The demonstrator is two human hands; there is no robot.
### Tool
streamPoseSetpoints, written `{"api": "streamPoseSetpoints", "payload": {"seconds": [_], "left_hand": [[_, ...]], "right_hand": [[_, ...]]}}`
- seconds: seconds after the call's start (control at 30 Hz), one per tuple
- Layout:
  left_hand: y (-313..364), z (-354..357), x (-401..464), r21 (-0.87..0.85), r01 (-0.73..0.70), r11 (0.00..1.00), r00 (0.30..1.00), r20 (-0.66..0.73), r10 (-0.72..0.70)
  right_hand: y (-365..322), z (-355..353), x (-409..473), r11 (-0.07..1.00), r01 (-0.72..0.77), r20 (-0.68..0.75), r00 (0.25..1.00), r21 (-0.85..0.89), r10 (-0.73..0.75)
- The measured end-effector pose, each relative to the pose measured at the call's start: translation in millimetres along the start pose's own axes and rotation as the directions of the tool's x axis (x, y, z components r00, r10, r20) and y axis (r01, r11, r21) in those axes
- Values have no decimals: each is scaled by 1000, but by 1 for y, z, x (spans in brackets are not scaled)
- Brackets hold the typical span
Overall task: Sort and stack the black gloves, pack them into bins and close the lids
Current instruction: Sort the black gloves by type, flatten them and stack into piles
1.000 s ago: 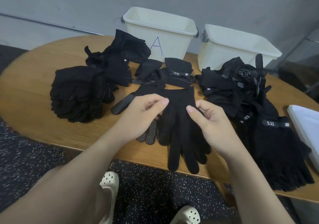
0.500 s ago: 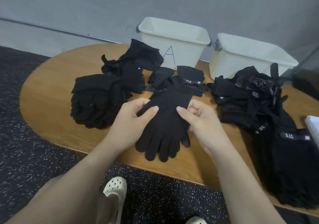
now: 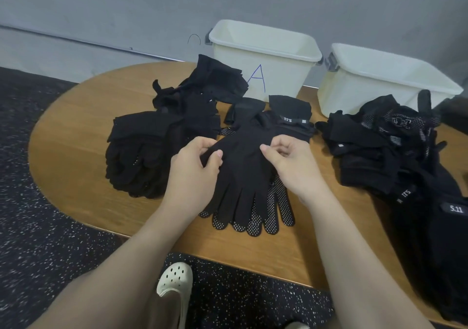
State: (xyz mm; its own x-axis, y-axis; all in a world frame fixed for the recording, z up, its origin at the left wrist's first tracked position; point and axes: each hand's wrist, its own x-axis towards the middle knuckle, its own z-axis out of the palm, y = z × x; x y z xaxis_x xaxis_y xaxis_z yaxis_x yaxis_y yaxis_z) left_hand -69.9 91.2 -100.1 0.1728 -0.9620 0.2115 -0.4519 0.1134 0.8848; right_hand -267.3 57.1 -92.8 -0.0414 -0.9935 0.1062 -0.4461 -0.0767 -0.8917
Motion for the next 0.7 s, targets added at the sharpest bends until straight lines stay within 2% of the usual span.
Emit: {"api": "streamPoseSetpoints", "payload": {"seconds": [0.37,0.53,0.7], "left_hand": [[-9,-1,9,136,0,991,1000,5,0],[-9,0,8,247,-47,968,998,-31,56],[-10,3,4,338,-161,927,986,10,167]], "right_hand": [[7,13,5,975,5,-26,1000,-221,-11],[8,17,5,956,3,-82,996,-294,-29],[8,20,4,955,-18,-132,991,-297,-22]]}}
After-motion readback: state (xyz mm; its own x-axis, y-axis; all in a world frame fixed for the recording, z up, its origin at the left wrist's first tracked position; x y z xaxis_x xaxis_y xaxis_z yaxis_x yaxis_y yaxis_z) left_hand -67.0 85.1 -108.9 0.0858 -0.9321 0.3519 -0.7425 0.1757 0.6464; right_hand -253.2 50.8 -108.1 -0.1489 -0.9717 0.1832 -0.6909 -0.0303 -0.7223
